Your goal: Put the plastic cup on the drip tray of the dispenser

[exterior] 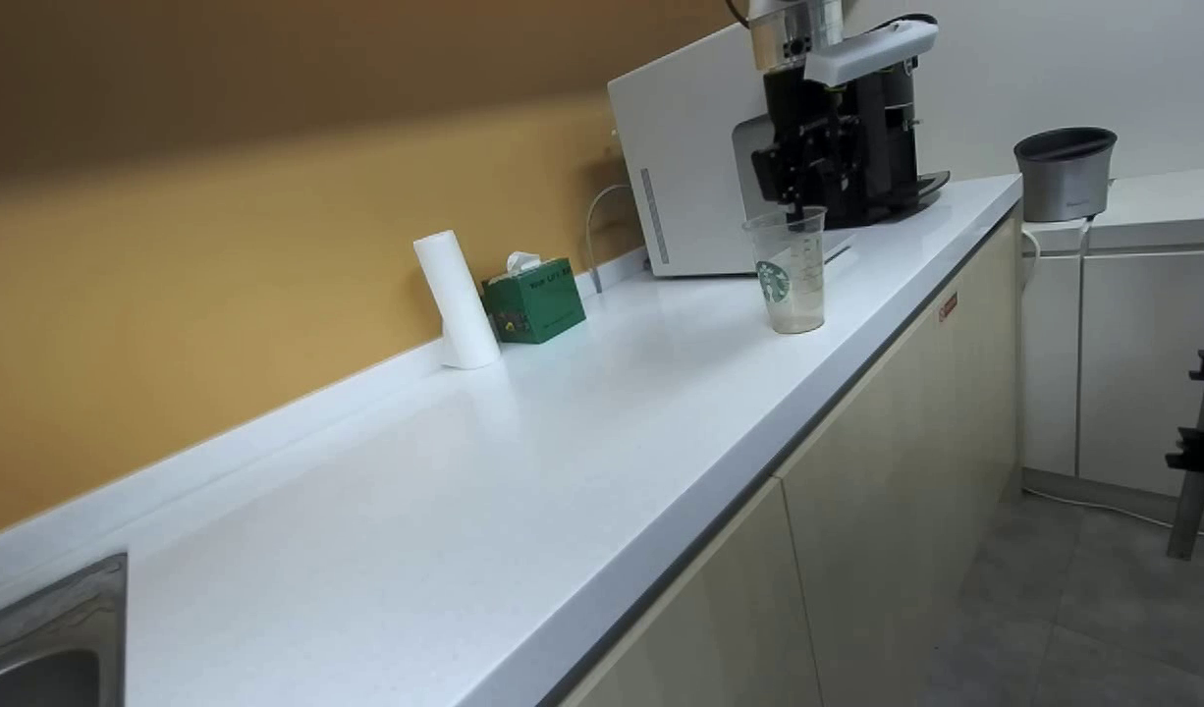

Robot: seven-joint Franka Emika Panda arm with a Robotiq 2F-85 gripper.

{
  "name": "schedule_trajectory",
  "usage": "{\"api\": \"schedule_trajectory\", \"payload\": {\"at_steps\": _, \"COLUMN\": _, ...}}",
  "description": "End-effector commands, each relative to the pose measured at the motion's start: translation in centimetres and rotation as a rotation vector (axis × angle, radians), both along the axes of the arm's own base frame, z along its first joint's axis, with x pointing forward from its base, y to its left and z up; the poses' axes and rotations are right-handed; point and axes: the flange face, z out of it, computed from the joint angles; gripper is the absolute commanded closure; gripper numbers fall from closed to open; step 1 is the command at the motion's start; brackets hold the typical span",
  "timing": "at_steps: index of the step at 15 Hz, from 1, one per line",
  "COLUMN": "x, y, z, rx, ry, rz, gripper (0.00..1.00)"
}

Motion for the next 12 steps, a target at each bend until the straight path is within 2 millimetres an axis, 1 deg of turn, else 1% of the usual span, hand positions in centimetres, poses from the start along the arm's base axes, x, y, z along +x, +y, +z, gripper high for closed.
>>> {"api": "schedule_trajectory", "payload": {"at_steps": 1, "x": 1.0, "y": 0.0, "z": 0.5, "rx": 0.025, "ry": -0.033, "rz": -0.037, "gripper": 0.68}}
{"api": "schedule_trajectory", "payload": {"at_steps": 5, "x": 1.0, "y": -0.5, "z": 1.4, "rx": 0.032, "ry": -0.066, "rz": -0.062, "gripper": 0.95}}
{"api": "schedule_trajectory", "payload": {"at_steps": 6, "x": 0.9, "y": -0.8, "z": 1.8, "rx": 0.031, "ry": -0.073, "rz": -0.068, "gripper": 0.99}}
{"api": "schedule_trajectory", "payload": {"at_steps": 7, "x": 0.9, "y": -1.1, "z": 2.1, "rx": 0.032, "ry": -0.08, "rz": -0.074, "gripper": 1.0}}
{"api": "schedule_trajectory", "payload": {"at_steps": 9, "x": 0.8, "y": -2.1, "z": 3.4, "rx": 0.042, "ry": -0.107, "rz": -0.097, "gripper": 1.0}}
{"api": "schedule_trajectory", "payload": {"at_steps": 12, "x": 0.2, "y": -4.5, "z": 6.4, "rx": 0.07, "ry": -0.152, "rz": -0.152, "gripper": 0.99}}
